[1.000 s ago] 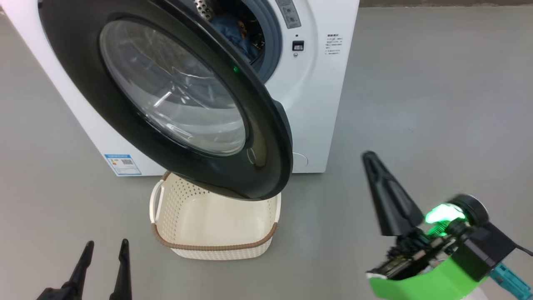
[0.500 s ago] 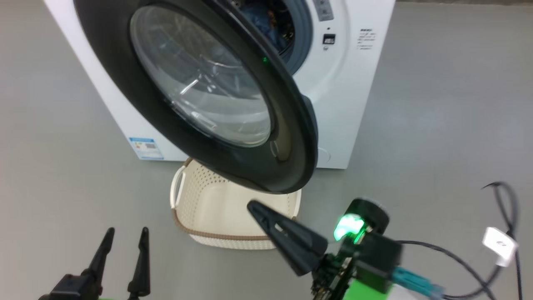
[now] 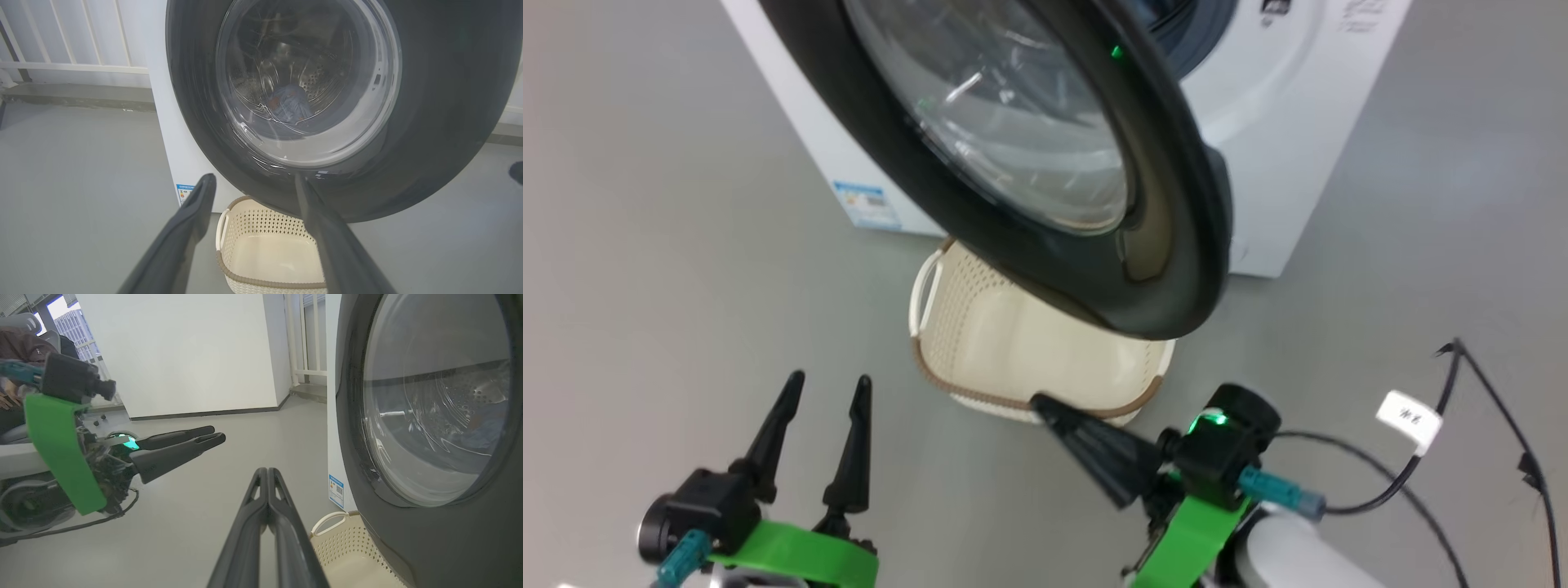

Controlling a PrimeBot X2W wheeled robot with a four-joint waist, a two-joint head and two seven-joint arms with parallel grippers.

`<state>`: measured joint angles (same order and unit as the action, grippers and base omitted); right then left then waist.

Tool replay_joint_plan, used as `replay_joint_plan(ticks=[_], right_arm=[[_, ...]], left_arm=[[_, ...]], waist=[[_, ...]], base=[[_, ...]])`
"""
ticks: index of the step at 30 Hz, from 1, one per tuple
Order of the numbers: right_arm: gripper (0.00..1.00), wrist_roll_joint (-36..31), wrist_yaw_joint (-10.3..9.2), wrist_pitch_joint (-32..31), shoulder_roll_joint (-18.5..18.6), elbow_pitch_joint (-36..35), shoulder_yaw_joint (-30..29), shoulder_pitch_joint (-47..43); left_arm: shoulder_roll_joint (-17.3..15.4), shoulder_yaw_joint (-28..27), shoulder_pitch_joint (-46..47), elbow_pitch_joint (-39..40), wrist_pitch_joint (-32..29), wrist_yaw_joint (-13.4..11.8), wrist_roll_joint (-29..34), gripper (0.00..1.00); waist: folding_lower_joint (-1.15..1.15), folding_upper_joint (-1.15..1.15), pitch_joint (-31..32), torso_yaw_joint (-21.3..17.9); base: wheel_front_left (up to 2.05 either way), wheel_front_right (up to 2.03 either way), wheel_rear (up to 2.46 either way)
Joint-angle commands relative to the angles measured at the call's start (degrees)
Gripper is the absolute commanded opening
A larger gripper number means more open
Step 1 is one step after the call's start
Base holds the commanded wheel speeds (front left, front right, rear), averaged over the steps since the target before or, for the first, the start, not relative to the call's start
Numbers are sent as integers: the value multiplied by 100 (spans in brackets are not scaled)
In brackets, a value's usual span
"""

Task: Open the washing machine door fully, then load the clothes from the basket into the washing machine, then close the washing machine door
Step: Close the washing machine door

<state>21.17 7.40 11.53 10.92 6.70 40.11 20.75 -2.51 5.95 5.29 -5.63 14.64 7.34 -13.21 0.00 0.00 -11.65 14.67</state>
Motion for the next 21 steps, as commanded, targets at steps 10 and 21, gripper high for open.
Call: replay_joint_plan(ticks=[10,21], right_arm=[[0,-515,9,256,-242,588,-1096,445],[0,-934,9,333,-425,828,-2368,1168]], left_arm=[[-39,99,588,115,36,14,-278,100],[-37,254,864,265,36,14,-360,100]], waist=[[0,0,-787,381],[0,0,-1312,279]], base=[[0,0,0],[0,0,0]])
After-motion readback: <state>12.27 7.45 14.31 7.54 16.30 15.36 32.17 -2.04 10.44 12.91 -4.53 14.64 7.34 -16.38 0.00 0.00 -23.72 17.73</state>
